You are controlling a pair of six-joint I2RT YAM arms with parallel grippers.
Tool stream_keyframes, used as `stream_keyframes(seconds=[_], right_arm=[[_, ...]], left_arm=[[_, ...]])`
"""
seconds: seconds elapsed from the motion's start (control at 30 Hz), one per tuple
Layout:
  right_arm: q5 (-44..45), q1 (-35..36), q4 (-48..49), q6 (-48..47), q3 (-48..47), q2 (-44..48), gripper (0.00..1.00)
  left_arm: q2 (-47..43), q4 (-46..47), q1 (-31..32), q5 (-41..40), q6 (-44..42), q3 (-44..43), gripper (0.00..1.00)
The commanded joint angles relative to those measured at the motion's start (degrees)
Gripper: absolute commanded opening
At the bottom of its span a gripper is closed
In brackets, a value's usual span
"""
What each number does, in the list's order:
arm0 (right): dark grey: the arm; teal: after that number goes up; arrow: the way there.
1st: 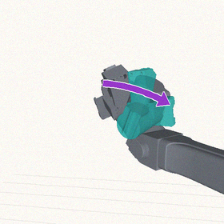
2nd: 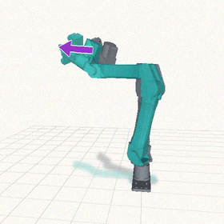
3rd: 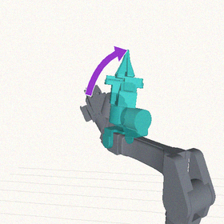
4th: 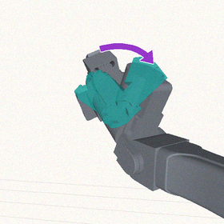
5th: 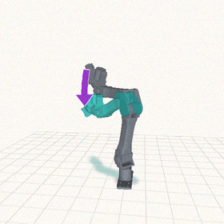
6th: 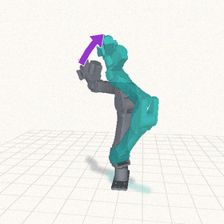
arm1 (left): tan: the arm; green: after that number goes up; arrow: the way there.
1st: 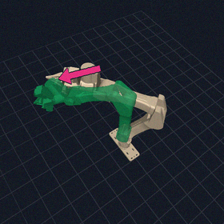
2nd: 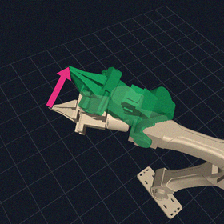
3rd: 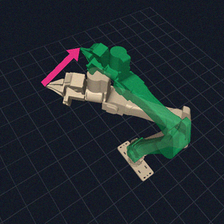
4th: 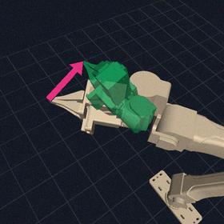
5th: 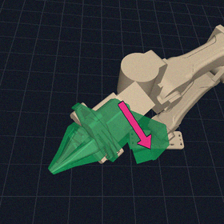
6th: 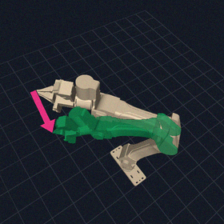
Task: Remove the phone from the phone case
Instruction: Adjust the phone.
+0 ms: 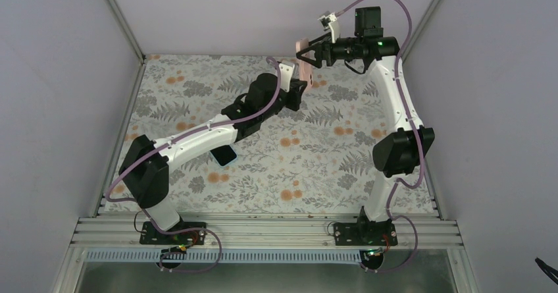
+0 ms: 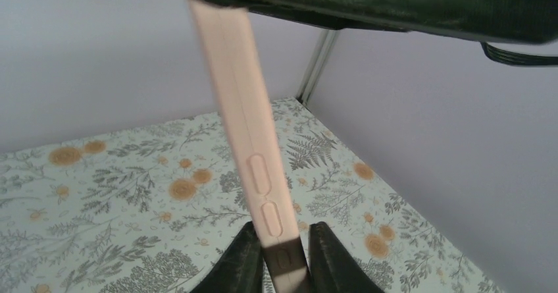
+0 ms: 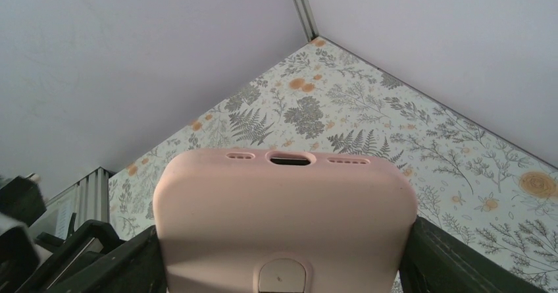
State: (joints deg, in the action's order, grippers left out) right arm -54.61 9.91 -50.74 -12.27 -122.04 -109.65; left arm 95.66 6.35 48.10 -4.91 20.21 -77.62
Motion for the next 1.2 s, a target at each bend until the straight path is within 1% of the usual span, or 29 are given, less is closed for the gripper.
stream_keyframes(seconds=[0.0, 0.03, 0.13, 0.17, 0.27, 0.47, 0.53, 0.63, 0.7, 0.83, 0.87, 0.9, 0.97, 1.03, 1.1, 1.17], right_arm=[[-2.6, 0.6, 2.2, 1.2, 0.9, 2.8, 0.46], [-2.4, 0.7, 2.4, 1.3, 1.2, 2.9, 0.46], [-2.2, 0.8, 2.6, 1.3, 1.6, 2.9, 0.45], [-2.2, 0.9, 2.6, 1.4, 1.5, 2.8, 0.45], [-2.2, 0.9, 2.7, 1.5, 1.4, 2.9, 0.45], [-2.1, 0.9, 2.8, 1.4, 1.9, 3.9, 0.45], [-2.2, 0.9, 3.0, 1.5, 2.1, 4.0, 0.45], [-2.3, 0.9, 2.9, 1.4, 2.3, 4.2, 0.45], [-2.2, 1.0, 2.8, 1.2, 2.6, 4.5, 0.45], [-2.1, 0.9, 2.7, 0.6, 3.0, 4.8, 0.46], [-2.4, 0.9, 2.5, 0.2, 3.1, 4.8, 0.48], [-2.7, 1.0, 1.8, -0.7, 3.1, 4.6, 0.54], [-2.7, 1.0, 1.5, -0.9, 3.1, 4.5, 0.61], [-2.7, 0.9, 1.1, -1.2, 3.1, 4.4, 0.76], [-2.3, 0.9, 0.5, -1.4, 3.1, 4.5, 0.97], [-1.2, 0.8, -0.6, -2.3, 3.2, 5.0, 1.00]], left_arm=[[1.5, 0.9, 0.7, 2.5, -1.4, -2.8, 0.30], [1.8, 0.9, 0.8, 2.8, -1.4, -3.1, 0.39], [2.4, 1.5, 1.1, 3.1, -1.4, -3.6, 0.45], [2.8, 1.4, 1.3, 2.6, -1.5, -4.1, 0.47], [4.4, -0.5, 1.5, 0.8, -0.9, -5.7, 0.47], [5.3, -1.0, 1.4, -2.5, -0.7, -6.0, 0.37], [6.0, -1.6, 1.2, -3.8, -0.5, -6.9, 0.31], [6.5, -2.3, 1.0, -4.7, -0.1, -7.8, 0.17], [6.1, -1.5, 1.0, -4.9, -0.1, -7.1, 0.10], [5.1, -0.1, 1.1, -4.9, -1.3, -6.4, 0.06], [4.9, 0.0, 1.0, -4.7, -1.8, -6.4, 0.05], [4.2, 0.9, 1.1, -3.8, -2.5, -6.0, 0.02], [3.5, 2.2, 1.0, -2.4, -3.6, -5.2, 0.02], [2.7, 3.6, 1.2, -1.1, -4.7, -4.4, 0.02], [1.8, 4.3, 1.2, -0.5, -5.8, -3.7, 0.02], [1.0, 4.3, 1.3, -0.2, -7.5, -3.6, 0.02]])
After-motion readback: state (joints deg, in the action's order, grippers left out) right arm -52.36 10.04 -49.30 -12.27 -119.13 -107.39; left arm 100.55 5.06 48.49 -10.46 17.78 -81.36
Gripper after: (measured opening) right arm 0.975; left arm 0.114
